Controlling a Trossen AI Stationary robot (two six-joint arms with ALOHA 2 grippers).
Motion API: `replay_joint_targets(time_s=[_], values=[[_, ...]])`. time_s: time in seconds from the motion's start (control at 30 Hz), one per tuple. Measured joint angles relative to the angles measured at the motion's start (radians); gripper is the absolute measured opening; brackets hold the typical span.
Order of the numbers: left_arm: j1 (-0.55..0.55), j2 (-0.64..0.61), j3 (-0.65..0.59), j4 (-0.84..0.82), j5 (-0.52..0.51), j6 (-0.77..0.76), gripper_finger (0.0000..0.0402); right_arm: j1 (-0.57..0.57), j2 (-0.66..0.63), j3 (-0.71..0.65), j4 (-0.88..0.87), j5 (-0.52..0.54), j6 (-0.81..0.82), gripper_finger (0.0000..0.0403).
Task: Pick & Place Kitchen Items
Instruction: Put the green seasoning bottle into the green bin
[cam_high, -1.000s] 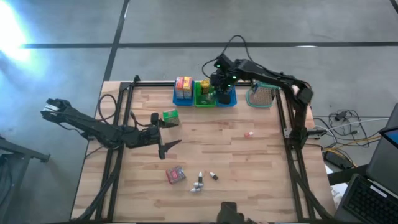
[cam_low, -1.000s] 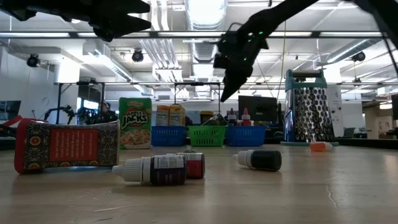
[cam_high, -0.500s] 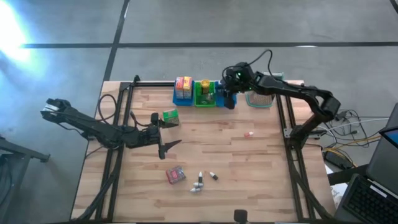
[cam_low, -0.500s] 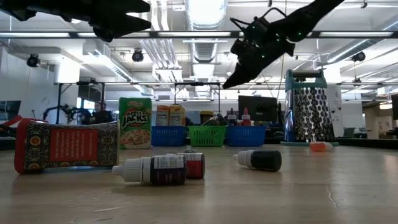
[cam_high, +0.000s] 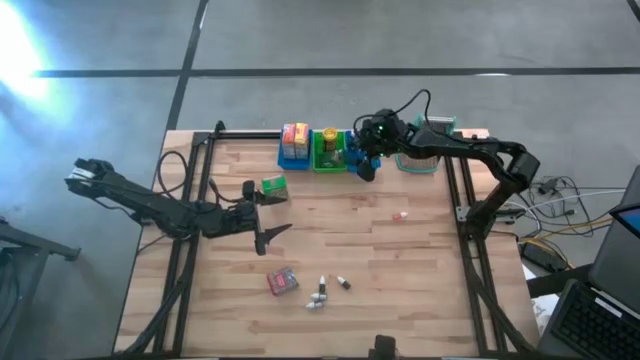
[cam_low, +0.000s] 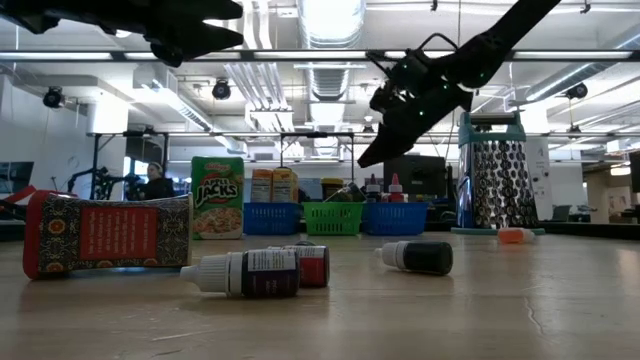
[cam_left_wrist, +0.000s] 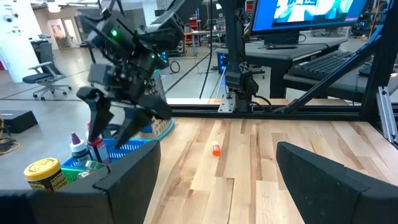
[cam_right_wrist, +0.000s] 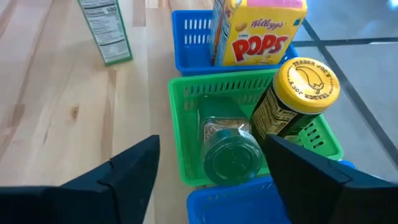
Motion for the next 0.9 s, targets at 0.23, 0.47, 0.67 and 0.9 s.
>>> replay_joint_targets(time_s=[0.23,0.47,0.67,0.9], values=[[0.001,0.000,0.000,-0.001,0.000,0.006,0.0326,-0.012,0.059,0.001,0.044,0.000,-0.004,0.0326],[0.001,0.000,0.000,-0.001,0.000,0.007,0.0326,-0.033,0.105,0.000,0.086,0.001,0.005,0.0348],[0.001,0.000,0.000,-0.001,0.000,0.008,0.0326,-0.032,0.152,0.000,0.128,-0.009,0.003,0.0341],[0.001,-0.001,0.000,-0.001,0.000,0.006,0.0326,-0.032,0.182,0.000,0.172,-0.033,0.008,0.0305]])
